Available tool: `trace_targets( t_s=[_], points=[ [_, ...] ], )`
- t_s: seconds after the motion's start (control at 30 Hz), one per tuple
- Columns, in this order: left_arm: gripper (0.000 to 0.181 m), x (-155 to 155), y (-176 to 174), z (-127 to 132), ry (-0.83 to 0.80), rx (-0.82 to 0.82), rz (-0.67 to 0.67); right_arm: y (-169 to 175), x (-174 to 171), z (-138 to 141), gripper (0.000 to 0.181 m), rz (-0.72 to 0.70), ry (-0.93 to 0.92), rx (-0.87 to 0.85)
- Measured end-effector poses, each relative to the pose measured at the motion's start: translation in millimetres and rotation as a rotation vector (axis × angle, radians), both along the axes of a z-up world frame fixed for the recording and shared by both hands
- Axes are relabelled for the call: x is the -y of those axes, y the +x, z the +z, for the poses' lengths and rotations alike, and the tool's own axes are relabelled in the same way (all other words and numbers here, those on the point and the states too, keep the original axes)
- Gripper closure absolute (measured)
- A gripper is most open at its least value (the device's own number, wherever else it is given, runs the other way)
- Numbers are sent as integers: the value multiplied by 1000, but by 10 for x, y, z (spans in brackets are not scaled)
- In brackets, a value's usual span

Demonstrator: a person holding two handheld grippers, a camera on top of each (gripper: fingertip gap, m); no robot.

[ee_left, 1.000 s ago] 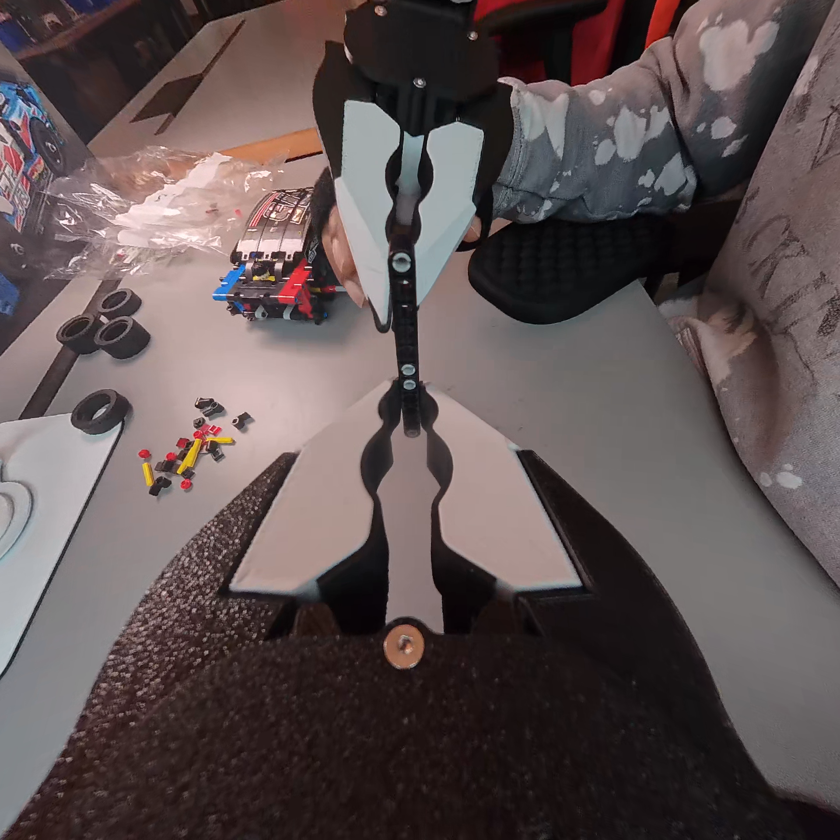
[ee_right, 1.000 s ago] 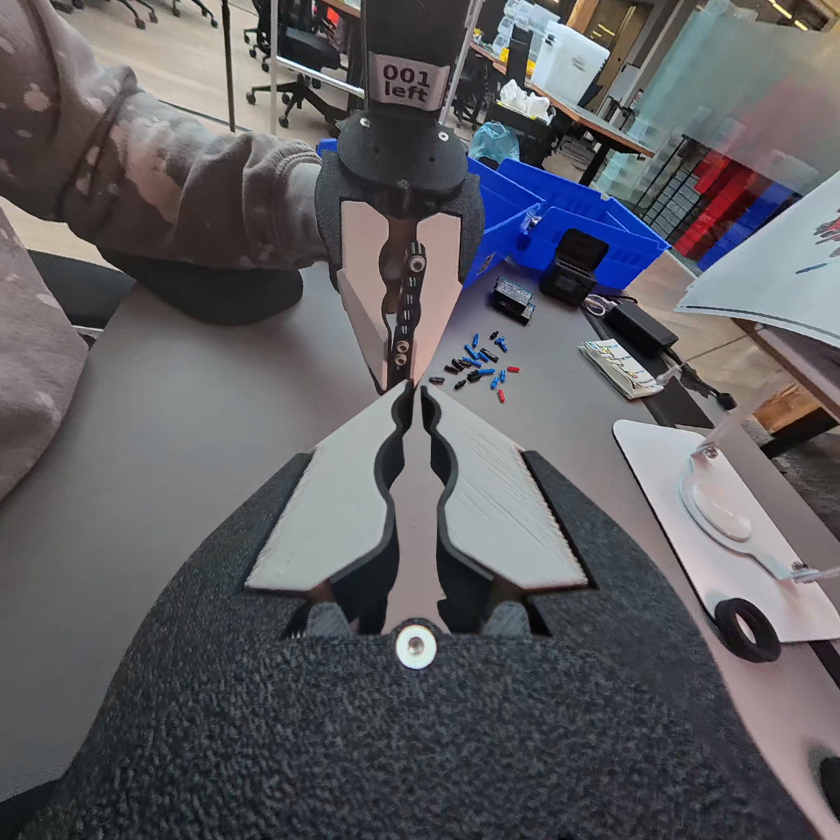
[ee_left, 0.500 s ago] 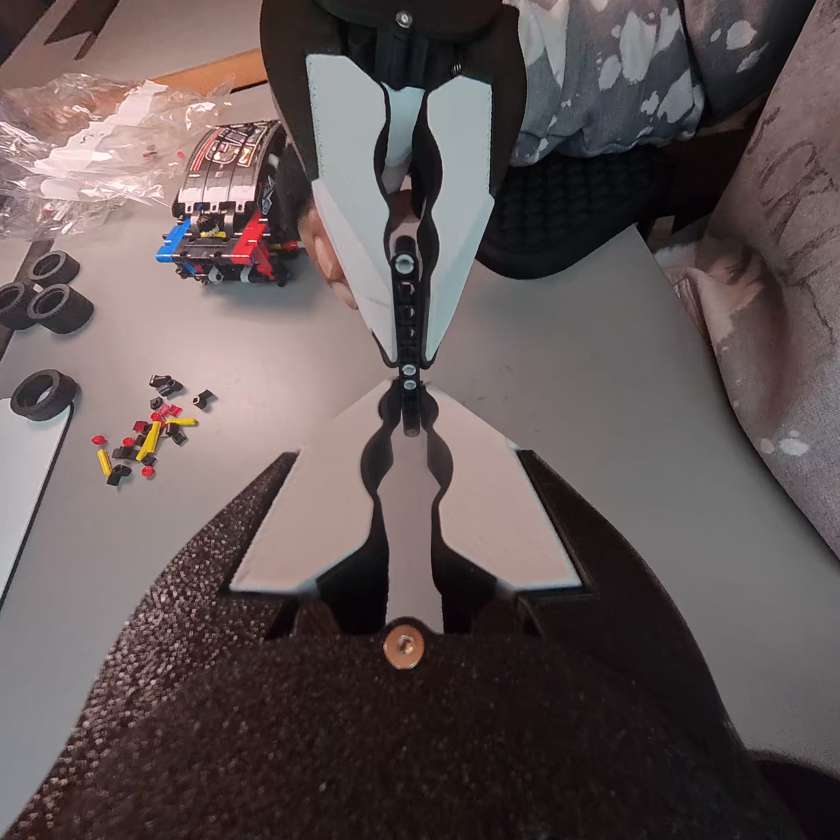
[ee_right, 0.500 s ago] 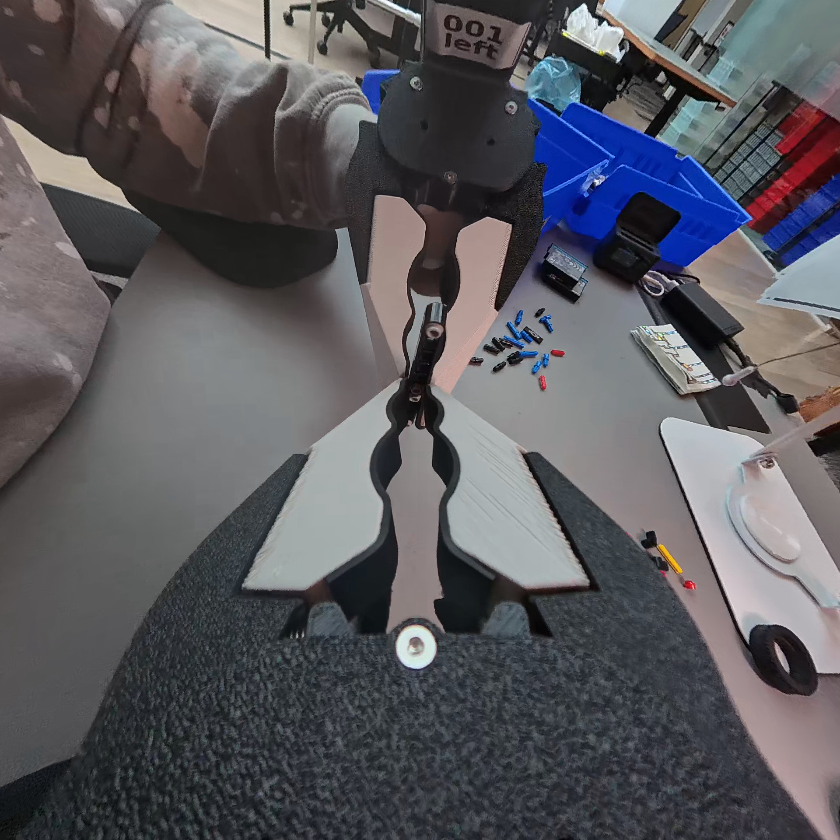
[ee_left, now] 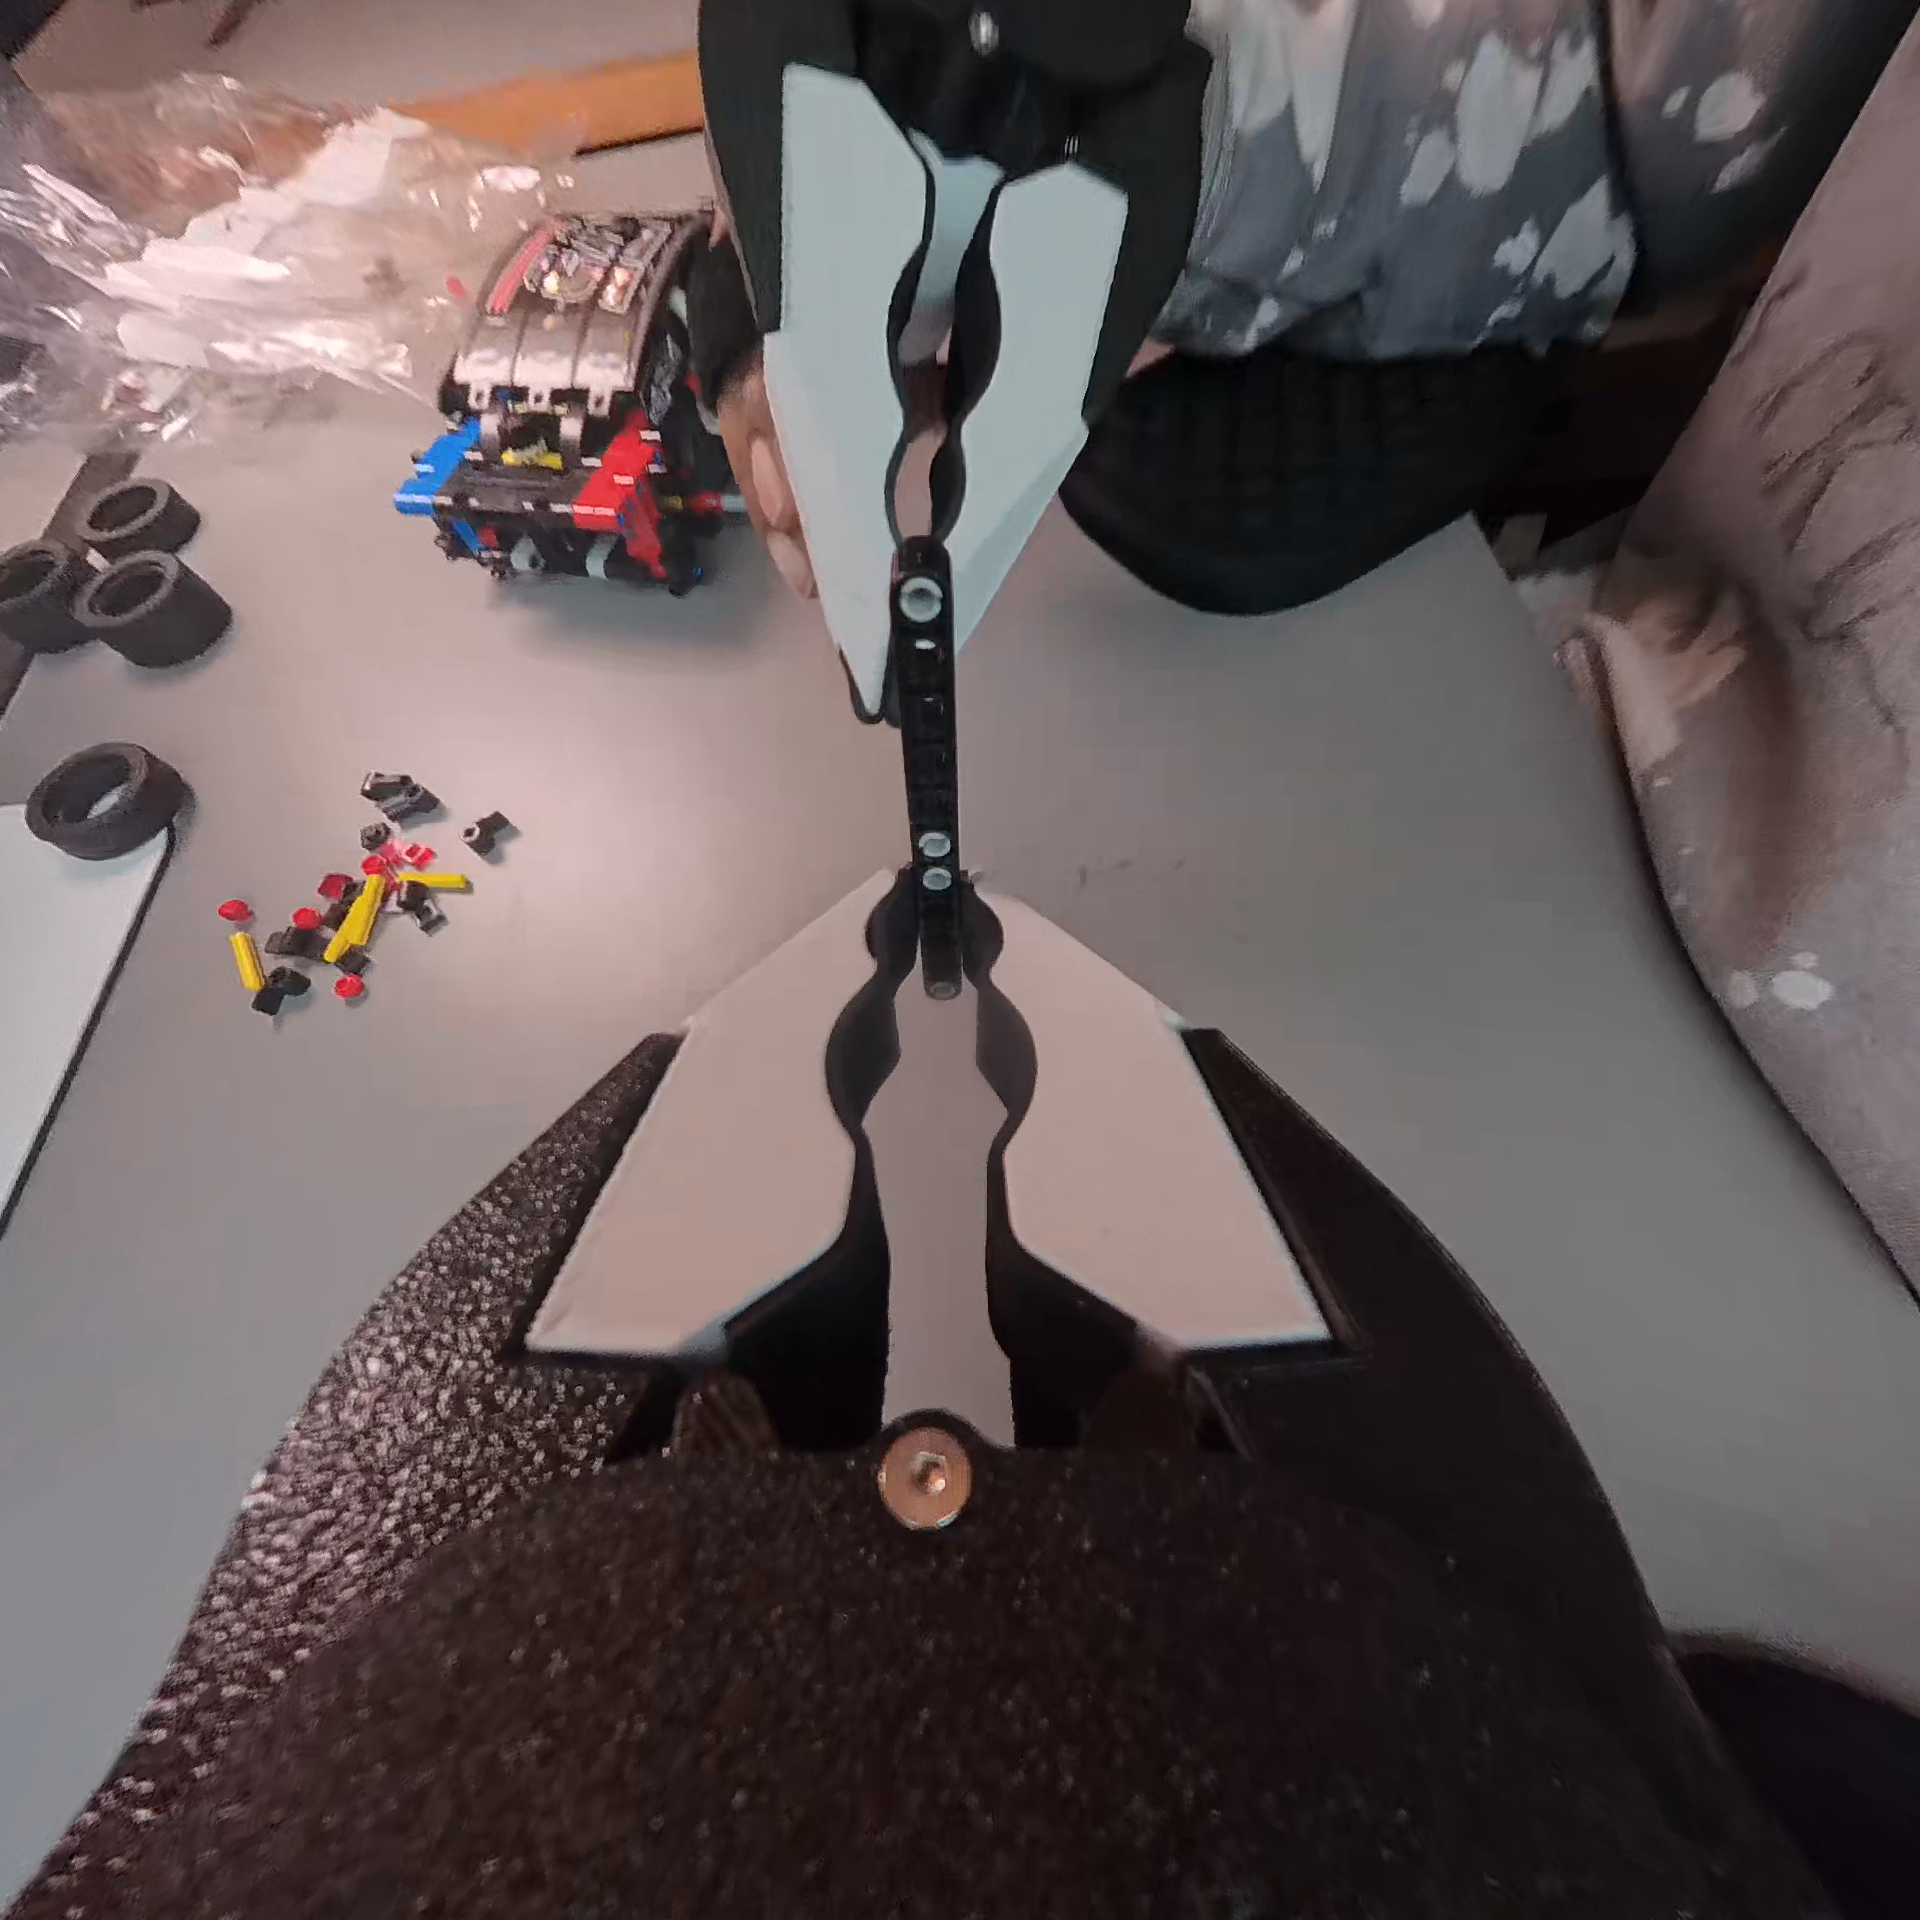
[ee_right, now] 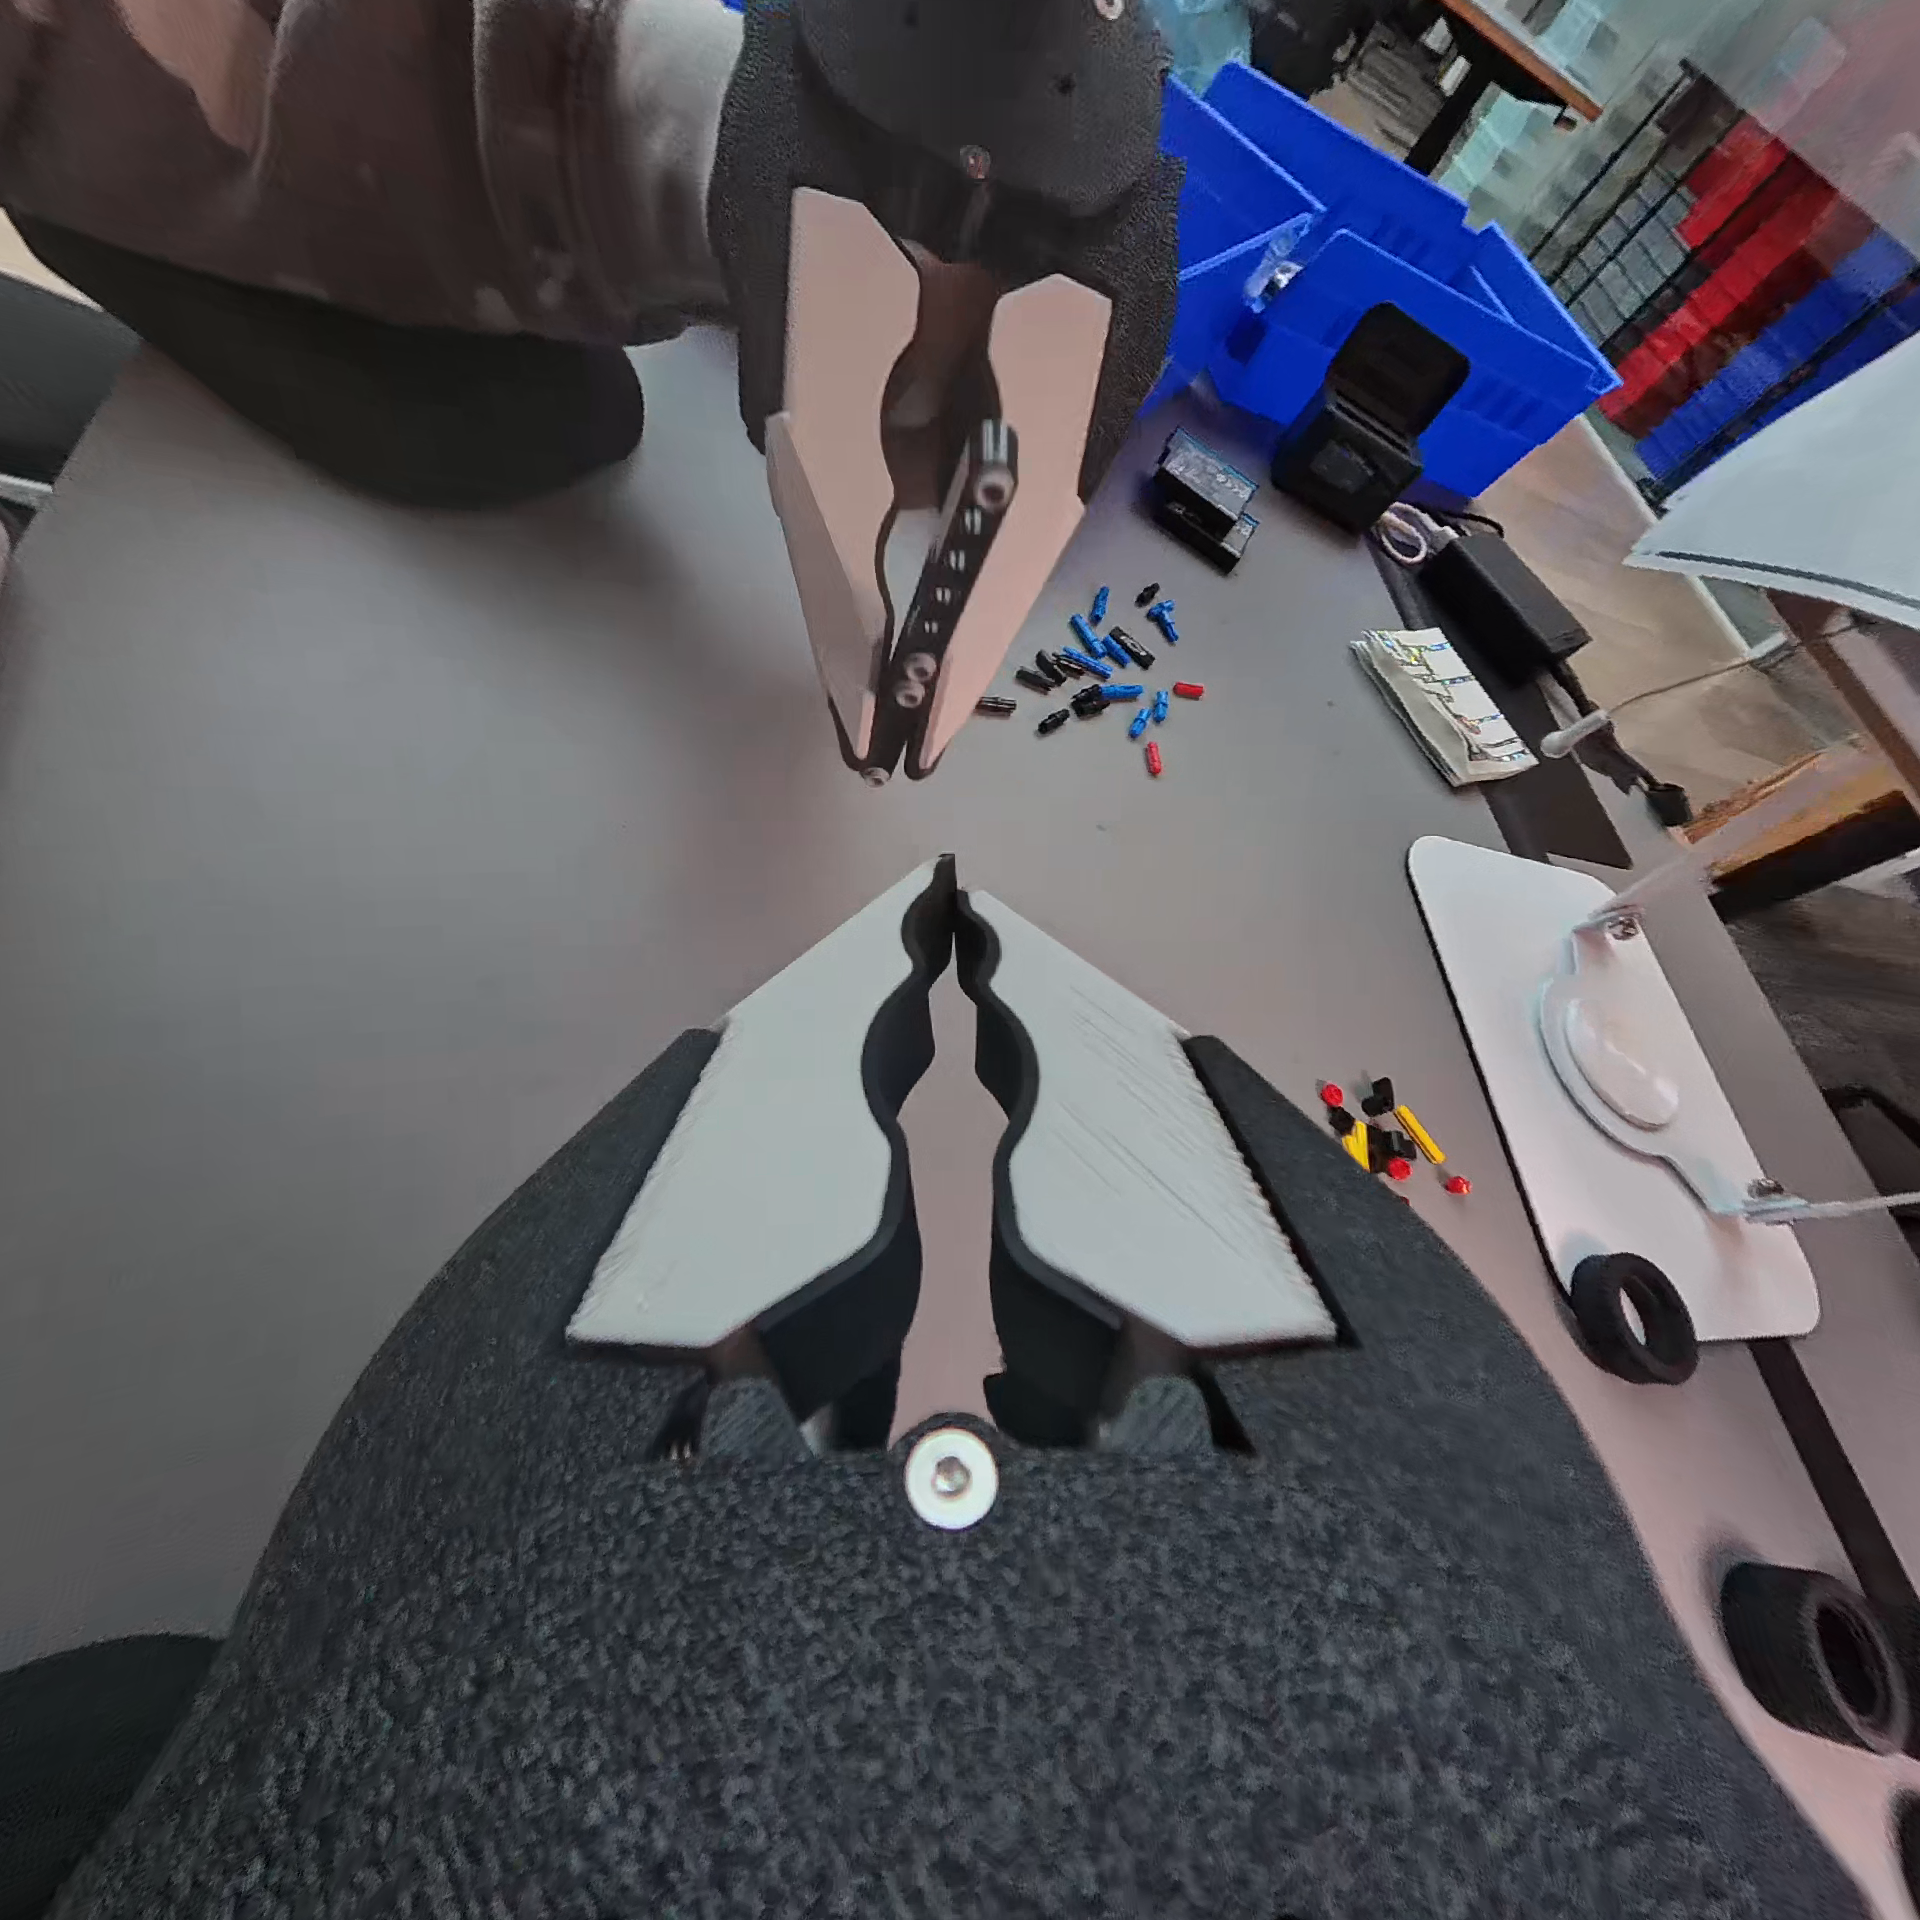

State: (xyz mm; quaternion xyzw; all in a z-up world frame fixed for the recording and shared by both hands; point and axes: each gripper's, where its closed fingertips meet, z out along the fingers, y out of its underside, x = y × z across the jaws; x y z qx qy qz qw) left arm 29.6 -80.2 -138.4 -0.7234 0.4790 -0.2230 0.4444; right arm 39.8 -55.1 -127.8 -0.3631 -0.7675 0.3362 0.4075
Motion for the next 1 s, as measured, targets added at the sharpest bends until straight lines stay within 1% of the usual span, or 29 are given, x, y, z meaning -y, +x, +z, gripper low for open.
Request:
trace_targets(
  t_s=[0.03,0.13,0.2,0.33,0.4,0.47,0.53,0.73,0.8,0.87,0.97,1.0],
  points=[
    [176,4,21,85,6,49,-8,-12,-21,5,181,-13,-19,-3],
    [176,27,37,228,5,166,-24,-56,-36,81,178,-26,-80,-70],
    [176,37,21,295,1,229,-30,-73,-46,146,175,-28,-165,-118],
    [175,1,-44,455,31,343,-13,-97,-59,358,151,-20,-345,-245],
    [175,-46,-93,465,46,363,18,-89,-33,479,144,-1,-428,-300],
    [175,-83,-121,432,48,362,44,-81,-16,566,140,12,-499,-338],
    [175,-118,-130,381,42,349,70,-75,-3,594,137,23,-546,-346],
    [175,-231,-121,156,8,265,149,-50,28,657,135,57,-653,-362],
    [175,-244,-88,74,17,210,161,-51,72,662,135,66,-651,-363],
    [175,-206,3,34,19,184,136,-73,126,636,136,65,-617,-351],
    [176,-139,150,-38,3,147,96,-132,226,494,138,58,-507,-302],
    [175,-131,174,-72,2,125,95,-146,260,423,143,61,-466,-271]
  ],
)
